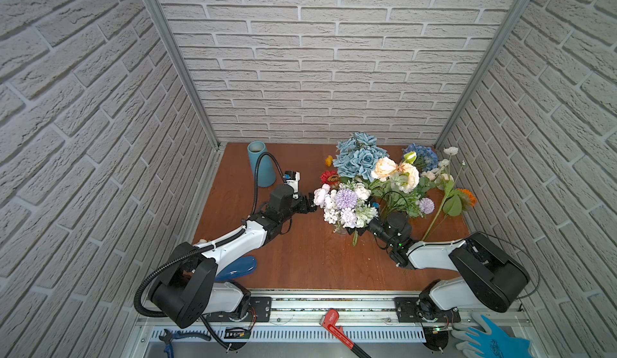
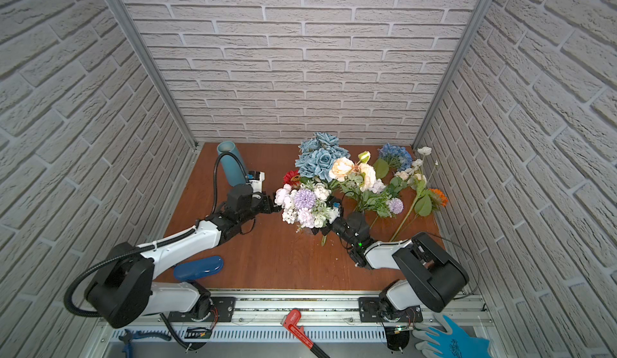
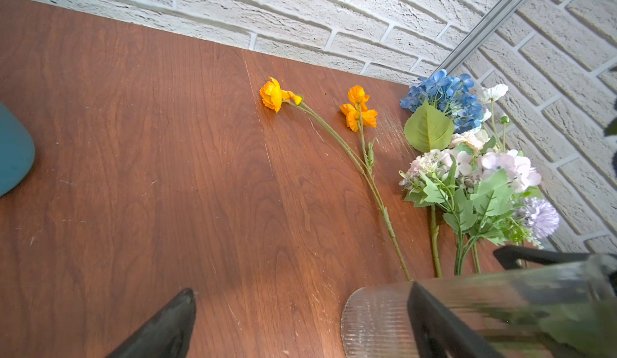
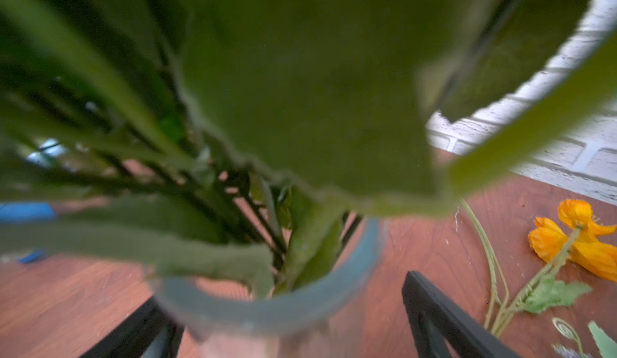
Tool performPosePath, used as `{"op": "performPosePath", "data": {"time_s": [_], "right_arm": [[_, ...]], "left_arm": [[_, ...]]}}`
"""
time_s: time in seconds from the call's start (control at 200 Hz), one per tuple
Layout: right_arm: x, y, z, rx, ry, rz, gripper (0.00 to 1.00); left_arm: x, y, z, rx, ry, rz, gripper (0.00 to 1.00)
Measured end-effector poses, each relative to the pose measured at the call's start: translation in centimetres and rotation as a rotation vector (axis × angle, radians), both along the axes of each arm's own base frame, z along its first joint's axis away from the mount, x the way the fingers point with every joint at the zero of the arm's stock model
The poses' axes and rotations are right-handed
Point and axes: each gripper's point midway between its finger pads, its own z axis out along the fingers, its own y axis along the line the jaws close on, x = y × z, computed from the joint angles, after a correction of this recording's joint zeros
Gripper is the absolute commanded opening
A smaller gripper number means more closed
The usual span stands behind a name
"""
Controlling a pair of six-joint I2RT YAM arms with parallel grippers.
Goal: Arrange flowers in a vase
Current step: Pick up the vase from the center of the table.
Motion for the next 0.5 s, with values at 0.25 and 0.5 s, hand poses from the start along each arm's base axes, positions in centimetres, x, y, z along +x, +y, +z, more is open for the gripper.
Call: {"op": "performPosePath", "data": {"time_s": [0.25, 0.5], "right_arm": [[1.3, 0.2, 0.9, 0.05, -0.048, -0.031, 0.93], [2.5, 1.1, 2.2, 0.075, -0.088, -0.023, 0.61]], "left_arm": [[-0.2, 0.2, -0.5, 0.009, 0.01, 0.003, 0.98], [-0.4, 0.4, -0.6, 0.011, 0.011, 0.007, 0.98]]}}
